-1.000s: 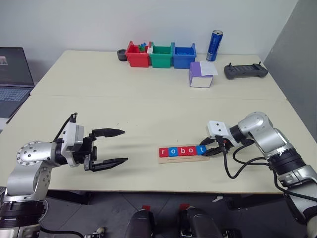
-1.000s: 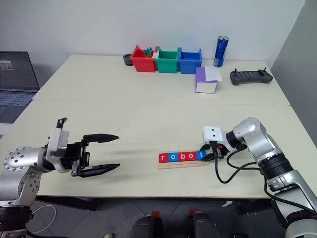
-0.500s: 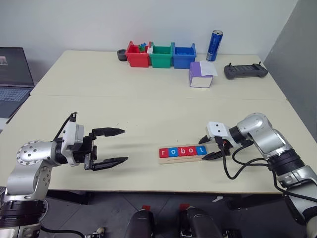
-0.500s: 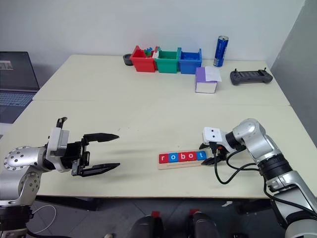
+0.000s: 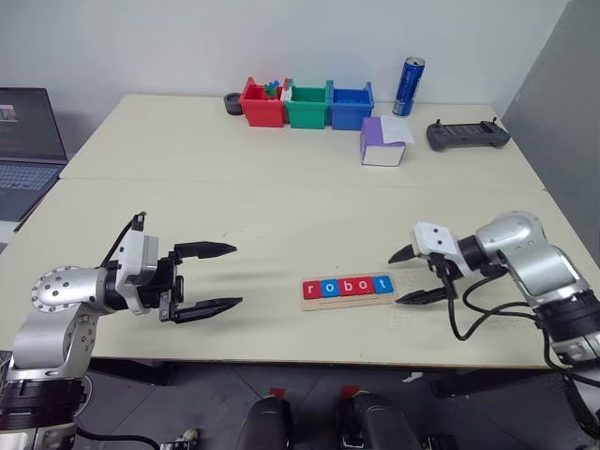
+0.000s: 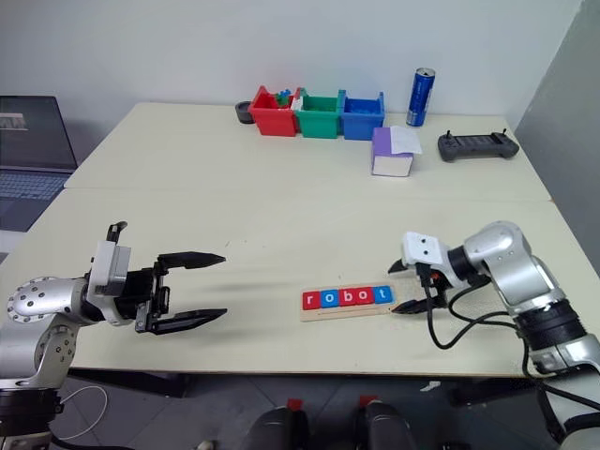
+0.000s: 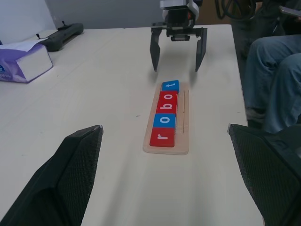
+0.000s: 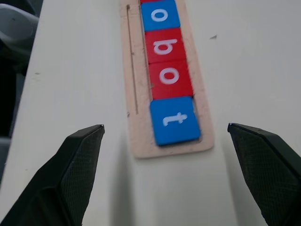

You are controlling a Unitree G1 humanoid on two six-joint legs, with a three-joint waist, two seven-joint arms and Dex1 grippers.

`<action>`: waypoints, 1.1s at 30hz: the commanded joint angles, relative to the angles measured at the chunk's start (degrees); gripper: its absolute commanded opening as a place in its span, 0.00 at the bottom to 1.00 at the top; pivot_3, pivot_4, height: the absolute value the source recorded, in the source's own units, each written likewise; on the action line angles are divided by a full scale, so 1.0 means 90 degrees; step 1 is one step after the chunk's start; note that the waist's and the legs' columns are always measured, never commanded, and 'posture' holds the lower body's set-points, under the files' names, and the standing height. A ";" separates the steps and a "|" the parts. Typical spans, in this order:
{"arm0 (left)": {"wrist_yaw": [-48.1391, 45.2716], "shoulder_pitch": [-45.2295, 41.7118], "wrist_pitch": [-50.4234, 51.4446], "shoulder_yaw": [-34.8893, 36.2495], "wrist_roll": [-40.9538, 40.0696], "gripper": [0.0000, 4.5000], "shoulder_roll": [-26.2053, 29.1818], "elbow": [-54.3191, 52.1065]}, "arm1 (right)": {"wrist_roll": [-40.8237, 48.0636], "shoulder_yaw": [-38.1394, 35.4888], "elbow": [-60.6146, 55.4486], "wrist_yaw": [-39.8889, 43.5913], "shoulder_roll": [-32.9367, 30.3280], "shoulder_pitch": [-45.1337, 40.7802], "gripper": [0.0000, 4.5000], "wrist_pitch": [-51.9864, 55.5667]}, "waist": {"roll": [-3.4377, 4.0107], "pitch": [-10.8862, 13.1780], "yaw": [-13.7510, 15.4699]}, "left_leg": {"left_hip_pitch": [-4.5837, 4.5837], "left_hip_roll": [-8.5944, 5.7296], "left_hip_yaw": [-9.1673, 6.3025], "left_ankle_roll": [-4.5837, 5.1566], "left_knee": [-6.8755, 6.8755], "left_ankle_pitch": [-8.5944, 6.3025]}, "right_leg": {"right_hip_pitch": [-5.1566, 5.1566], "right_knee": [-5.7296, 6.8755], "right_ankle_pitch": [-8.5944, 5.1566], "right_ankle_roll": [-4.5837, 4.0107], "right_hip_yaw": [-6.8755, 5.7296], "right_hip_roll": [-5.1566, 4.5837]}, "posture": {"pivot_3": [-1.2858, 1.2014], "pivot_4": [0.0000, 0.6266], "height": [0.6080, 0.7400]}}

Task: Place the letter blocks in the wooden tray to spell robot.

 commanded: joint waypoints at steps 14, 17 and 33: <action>-0.0009 -0.0127 -0.0068 0.0054 -0.0004 1.00 -0.0016 -0.0011 | -0.0080 0.0264 0.0581 -0.0247 0.0391 -0.0104 0.01 -0.0343 | 0.0000 0.0000 -0.0010 | -0.0002 -0.0001 0.0000 0.0000 0.0000 0.0000 | -0.0002 0.0000 0.0000 0.0000 0.0001 0.0002 | 0.52 0.24 1.00; 0.0004 -0.0102 -0.0058 0.0082 -0.0014 1.00 -0.0003 -0.0035 | -0.0099 0.0294 0.0720 -0.0241 0.0457 -0.0209 0.01 -0.0385 | 0.0000 0.0000 -0.0010 | -0.0001 0.0000 -0.0001 0.0000 0.0000 0.0001 | -0.0002 0.0002 0.0000 0.0000 0.0000 0.0002 | 0.52 0.24 1.00; 0.0895 0.0101 0.0532 0.0432 0.0373 1.00 0.0547 -0.0439 | 0.1335 -0.1161 -0.1023 0.0050 -0.0734 0.0428 0.04 0.1148 | 0.0000 0.0000 0.0008 | -0.0004 -0.0002 -0.0003 0.0000 -0.0002 0.0000 | -0.0003 0.0000 0.0000 0.0000 0.0000 -0.0001 | 0.52 0.24 1.00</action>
